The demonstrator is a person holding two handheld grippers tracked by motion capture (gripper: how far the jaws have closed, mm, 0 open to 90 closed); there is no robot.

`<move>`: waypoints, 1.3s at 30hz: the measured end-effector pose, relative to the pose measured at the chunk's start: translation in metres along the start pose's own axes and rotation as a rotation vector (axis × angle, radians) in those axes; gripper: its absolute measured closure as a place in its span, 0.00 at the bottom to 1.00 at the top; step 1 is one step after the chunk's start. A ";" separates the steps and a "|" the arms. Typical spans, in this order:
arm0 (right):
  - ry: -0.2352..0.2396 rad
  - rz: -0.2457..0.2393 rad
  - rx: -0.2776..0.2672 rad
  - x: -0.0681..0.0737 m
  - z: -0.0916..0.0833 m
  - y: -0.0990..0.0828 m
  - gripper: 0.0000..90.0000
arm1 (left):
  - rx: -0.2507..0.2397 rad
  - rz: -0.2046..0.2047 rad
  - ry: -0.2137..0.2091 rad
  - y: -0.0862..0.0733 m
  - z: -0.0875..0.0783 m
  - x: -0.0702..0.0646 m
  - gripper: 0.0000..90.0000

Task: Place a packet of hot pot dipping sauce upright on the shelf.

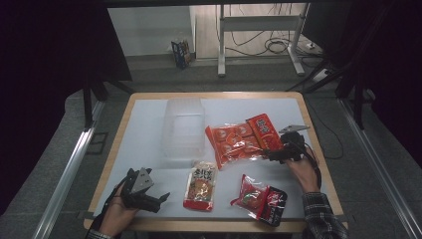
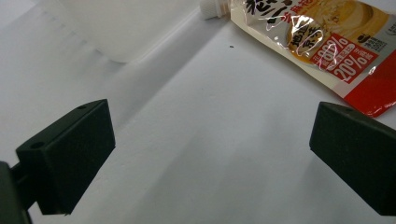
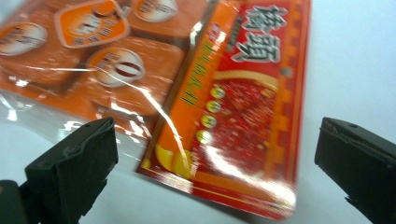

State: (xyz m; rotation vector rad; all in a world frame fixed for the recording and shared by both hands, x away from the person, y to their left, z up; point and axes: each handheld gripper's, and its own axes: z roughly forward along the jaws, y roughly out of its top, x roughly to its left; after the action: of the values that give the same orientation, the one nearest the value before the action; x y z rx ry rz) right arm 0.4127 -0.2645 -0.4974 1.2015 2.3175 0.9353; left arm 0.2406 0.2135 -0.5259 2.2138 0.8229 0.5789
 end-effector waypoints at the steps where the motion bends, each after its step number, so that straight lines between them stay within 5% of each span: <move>1: -0.004 0.010 0.005 -0.003 0.000 -0.001 0.00 | 0.003 0.001 -0.001 0.000 0.000 0.000 0.00; 8: 0.017 0.052 0.042 -0.016 0.005 -0.008 0.00 | 0.012 0.010 0.001 0.000 0.001 -0.002 0.00; 16: 0.046 0.076 0.073 -0.014 0.014 -0.009 0.03 | 0.020 0.017 -0.001 0.000 0.003 -0.003 0.00; 23: 0.124 0.133 0.067 -0.009 0.019 -0.005 0.08 | 0.034 0.035 -0.004 0.000 0.004 -0.004 0.01; 32: 0.107 0.114 0.045 0.003 0.014 0.007 0.40 | 0.042 0.042 -0.005 0.000 0.005 -0.005 0.00; 39: 0.101 0.118 0.042 0.001 0.018 0.015 0.51 | 0.046 0.051 -0.005 0.001 0.006 -0.006 0.00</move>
State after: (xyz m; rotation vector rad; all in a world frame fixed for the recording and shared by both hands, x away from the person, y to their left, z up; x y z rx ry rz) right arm 0.4319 -0.2504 -0.4996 1.3499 2.3776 1.0140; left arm 0.2400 0.2059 -0.5306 2.2824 0.7868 0.5838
